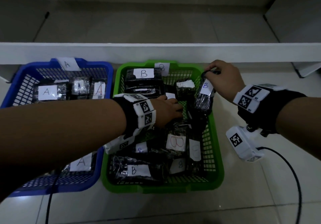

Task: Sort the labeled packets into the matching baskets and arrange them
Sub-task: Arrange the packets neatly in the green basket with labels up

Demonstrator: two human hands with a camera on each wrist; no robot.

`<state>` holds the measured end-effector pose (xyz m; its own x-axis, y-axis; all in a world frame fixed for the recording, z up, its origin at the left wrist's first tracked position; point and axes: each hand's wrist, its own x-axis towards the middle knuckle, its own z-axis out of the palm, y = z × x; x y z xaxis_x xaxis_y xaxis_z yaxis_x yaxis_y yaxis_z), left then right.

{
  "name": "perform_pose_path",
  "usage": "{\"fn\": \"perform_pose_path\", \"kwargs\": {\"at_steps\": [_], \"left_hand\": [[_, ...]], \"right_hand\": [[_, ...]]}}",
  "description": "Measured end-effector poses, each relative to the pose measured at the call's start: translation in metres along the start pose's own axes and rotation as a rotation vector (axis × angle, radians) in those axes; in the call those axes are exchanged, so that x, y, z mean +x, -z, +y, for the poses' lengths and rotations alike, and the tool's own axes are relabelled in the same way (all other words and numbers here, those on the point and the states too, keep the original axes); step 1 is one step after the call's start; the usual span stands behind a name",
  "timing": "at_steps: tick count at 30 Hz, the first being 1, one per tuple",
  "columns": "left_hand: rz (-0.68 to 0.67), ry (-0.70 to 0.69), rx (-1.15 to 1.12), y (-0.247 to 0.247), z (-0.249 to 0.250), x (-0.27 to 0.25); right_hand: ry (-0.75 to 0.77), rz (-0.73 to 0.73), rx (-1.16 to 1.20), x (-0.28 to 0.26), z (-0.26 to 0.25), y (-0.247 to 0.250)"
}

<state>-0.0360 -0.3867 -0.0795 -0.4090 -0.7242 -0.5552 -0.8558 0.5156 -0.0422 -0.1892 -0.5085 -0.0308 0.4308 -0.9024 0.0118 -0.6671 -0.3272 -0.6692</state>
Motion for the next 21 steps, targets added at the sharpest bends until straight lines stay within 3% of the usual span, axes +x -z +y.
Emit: {"fn": "perform_pose_path", "kwargs": {"at_steps": [5,7,10,13,15,18,21], "left_hand": [[-0.028,-0.011,-0.029,-0.003,-0.005,0.002],[0.021,-0.027,-0.039,0.001,-0.008,-0.002],[0.280,-0.007,-0.037,0.022,-0.021,-0.022],[0.510,0.251,-0.126,0.035,-0.052,-0.049],[0.439,0.431,-0.122,0.030,-0.074,-0.062],[0.235,0.505,-0.030,0.015,-0.082,-0.072],[0.282,0.519,-0.063,0.004,-0.078,-0.068]], "right_hand": [[0.009,-0.014,0.005,0.001,0.003,-0.002],[0.014,-0.004,0.010,0.001,0.006,-0.002],[0.011,-0.001,0.012,0.001,0.008,-0.001],[0.011,-0.017,0.008,0.002,0.007,-0.003],[0.020,-0.029,0.003,0.003,0.004,-0.004],[0.031,-0.049,-0.003,0.003,0.000,-0.009],[0.038,-0.065,-0.009,0.000,-0.002,-0.012]]}}
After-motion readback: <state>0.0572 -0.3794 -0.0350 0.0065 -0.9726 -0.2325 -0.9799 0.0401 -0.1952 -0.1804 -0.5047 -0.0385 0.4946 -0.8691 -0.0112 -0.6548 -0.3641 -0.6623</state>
